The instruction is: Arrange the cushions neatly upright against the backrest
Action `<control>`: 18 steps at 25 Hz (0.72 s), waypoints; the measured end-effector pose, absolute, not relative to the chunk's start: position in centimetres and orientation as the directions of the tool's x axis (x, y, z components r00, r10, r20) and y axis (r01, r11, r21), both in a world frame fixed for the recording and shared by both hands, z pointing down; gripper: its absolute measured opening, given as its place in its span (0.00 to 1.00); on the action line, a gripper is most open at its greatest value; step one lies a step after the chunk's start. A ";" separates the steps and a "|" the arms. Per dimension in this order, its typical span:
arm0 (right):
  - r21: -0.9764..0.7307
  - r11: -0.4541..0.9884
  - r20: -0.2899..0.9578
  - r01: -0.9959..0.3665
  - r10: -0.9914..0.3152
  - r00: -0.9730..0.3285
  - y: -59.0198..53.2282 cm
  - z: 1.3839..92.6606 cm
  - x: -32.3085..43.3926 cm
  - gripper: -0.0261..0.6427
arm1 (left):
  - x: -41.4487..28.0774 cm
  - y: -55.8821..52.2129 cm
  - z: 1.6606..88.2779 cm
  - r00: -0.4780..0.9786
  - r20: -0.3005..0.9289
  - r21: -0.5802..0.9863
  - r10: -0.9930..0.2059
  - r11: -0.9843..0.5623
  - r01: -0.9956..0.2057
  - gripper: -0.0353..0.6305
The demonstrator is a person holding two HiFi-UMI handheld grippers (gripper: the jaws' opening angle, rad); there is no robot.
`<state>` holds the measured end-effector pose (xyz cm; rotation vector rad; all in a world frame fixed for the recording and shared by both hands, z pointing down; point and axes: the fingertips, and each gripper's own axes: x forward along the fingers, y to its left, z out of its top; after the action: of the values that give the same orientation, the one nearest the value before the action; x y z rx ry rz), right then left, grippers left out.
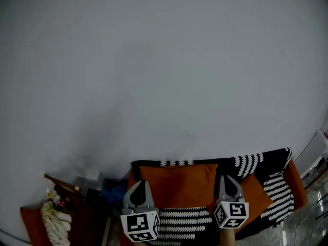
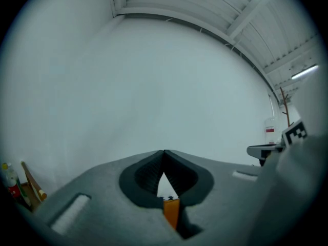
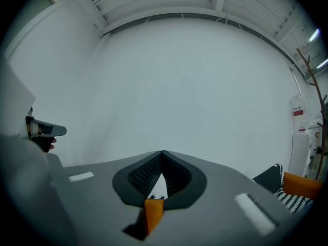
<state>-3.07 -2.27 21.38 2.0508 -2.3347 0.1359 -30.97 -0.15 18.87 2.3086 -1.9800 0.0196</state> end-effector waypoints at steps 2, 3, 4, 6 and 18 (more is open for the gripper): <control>-0.042 0.127 0.082 -0.991 -0.988 -0.130 -2.3 21.4 -3.1 0.05 | -31.0 -0.2 18.8 0.155 0.074 0.066 -0.985 -0.150 -0.986 0.06; -0.041 0.128 0.083 -0.991 -0.988 -0.131 -2.3 21.4 -3.2 0.05 | -31.1 -0.2 18.8 0.155 0.075 0.065 -0.985 -0.151 -0.986 0.06; -0.042 0.128 0.083 -0.991 -0.988 -0.131 -2.2 21.4 -3.2 0.05 | -31.1 -0.2 18.8 0.156 0.076 0.066 -0.985 -0.151 -0.986 0.06; -0.043 0.127 0.082 -0.991 -0.988 -0.130 -2.1 21.3 -3.2 0.05 | -31.3 -0.1 18.9 0.158 0.079 0.071 -0.984 -0.153 -0.986 0.06; -0.052 0.124 0.081 -0.991 -0.989 -0.128 -1.7 21.3 -3.7 0.05 | -32.1 -0.1 19.0 0.151 0.078 0.082 -0.985 -0.145 -0.986 0.06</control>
<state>-3.67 -1.70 21.25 2.0570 -2.3351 0.1439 -32.10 -0.12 18.97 2.2948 -1.9761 0.0079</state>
